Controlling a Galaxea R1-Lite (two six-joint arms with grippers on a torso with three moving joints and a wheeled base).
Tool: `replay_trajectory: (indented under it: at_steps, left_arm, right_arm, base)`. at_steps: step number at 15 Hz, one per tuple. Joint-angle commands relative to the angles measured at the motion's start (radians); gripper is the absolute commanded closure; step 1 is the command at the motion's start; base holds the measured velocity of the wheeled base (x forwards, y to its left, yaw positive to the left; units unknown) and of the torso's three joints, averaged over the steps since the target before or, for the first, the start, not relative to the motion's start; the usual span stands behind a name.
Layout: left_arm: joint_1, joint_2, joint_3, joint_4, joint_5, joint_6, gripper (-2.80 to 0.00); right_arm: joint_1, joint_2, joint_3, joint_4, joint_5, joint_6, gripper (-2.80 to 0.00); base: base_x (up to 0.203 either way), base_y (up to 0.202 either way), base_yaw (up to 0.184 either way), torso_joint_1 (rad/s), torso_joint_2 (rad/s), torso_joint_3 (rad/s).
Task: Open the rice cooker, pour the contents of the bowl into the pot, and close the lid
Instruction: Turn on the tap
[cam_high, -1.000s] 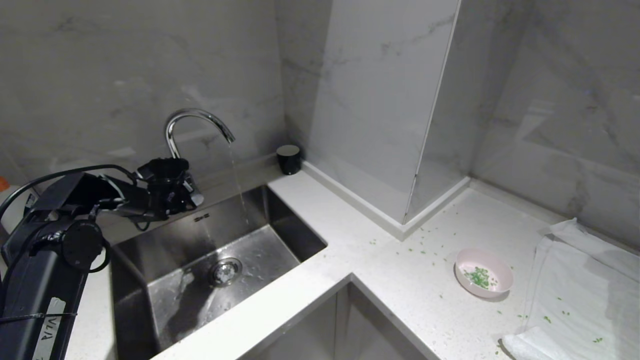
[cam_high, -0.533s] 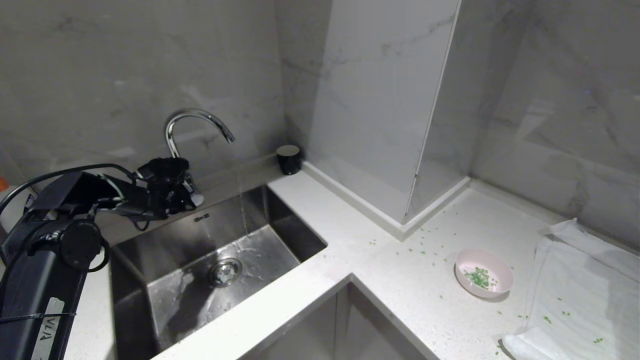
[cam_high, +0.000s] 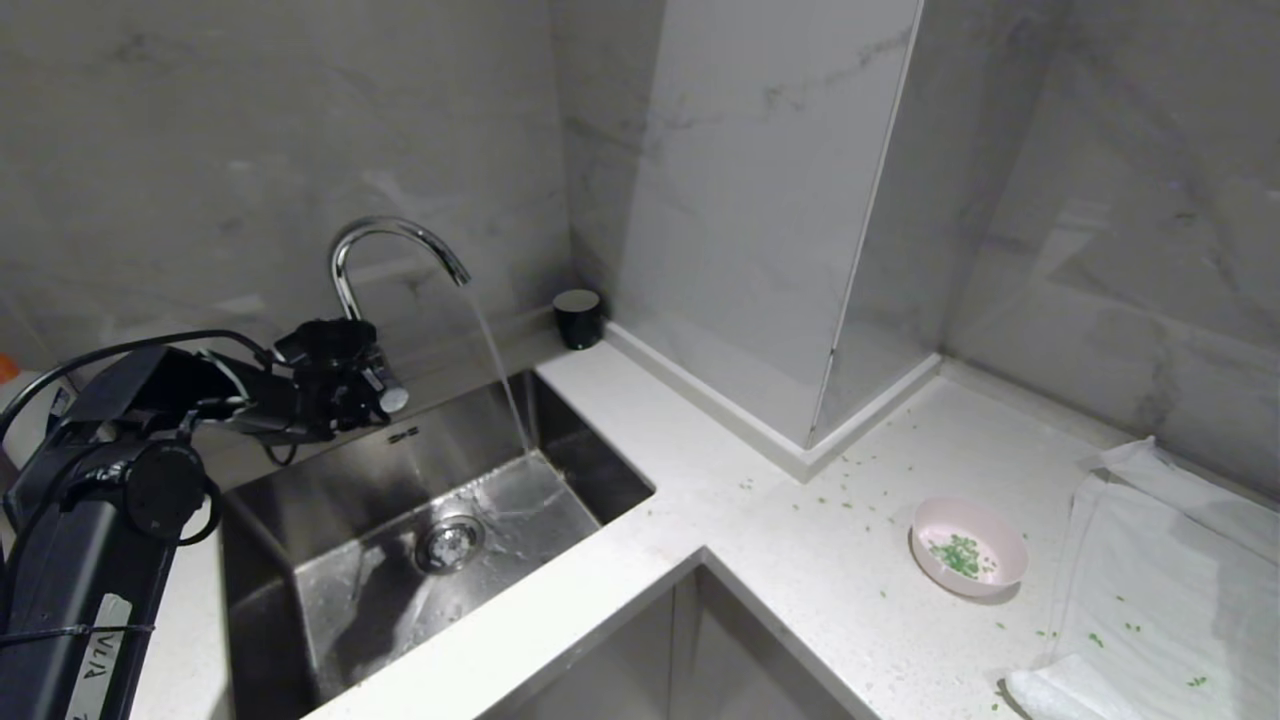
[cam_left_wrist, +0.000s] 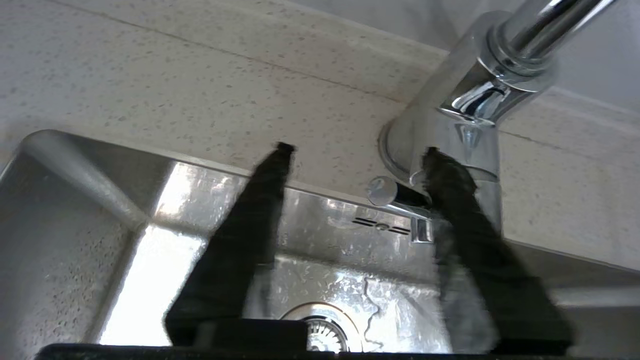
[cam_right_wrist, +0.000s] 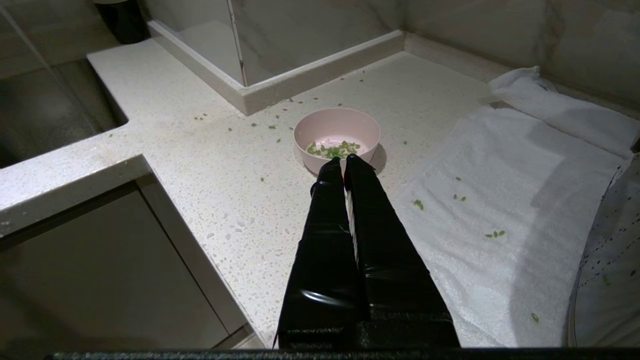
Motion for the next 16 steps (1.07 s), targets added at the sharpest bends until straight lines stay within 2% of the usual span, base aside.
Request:
replay_trajectory:
  at_steps: [1, 5, 7, 12, 16]
  left_arm:
    - [0.001, -0.005, -0.001, -0.010, 0.003, -0.006, -2.80]
    - [-0.001, -0.042, 0.020, -0.009, 0.004, -0.014, -2.80]
    - [-0.006, -0.106, 0.090, -0.009, 0.003, -0.034, -2.80]
    - [-0.036, -0.323, 0.364, -0.014, -0.021, -0.103, -2.80]
    - [-0.127, -0.526, 0.665, -0.021, -0.098, -0.113, -2.80]
  right_arm:
    - [0.000, 0.000, 0.000, 0.000, 0.000, 0.000, 0.00]
    - [0.000, 0.000, 0.000, -0.001, 0.000, 0.000, 0.00]
    - [0.000, 0.000, 0.000, 0.000, 0.000, 0.000, 0.00]
    - [0.000, 0.000, 0.000, 0.000, 0.000, 0.000, 0.00]
    - [0.000, 0.000, 0.000, 0.000, 0.000, 0.000, 0.00]
  base:
    - [0.000, 0.000, 0.000, 0.000, 0.00, 0.000]
    - [0.000, 0.000, 0.000, 0.000, 0.00, 0.000]
    - [0.000, 0.000, 0.000, 0.000, 0.00, 0.000]
    - [0.000, 0.000, 0.000, 0.000, 0.00, 0.000]
    - [0.000, 0.000, 0.000, 0.000, 0.00, 0.000]
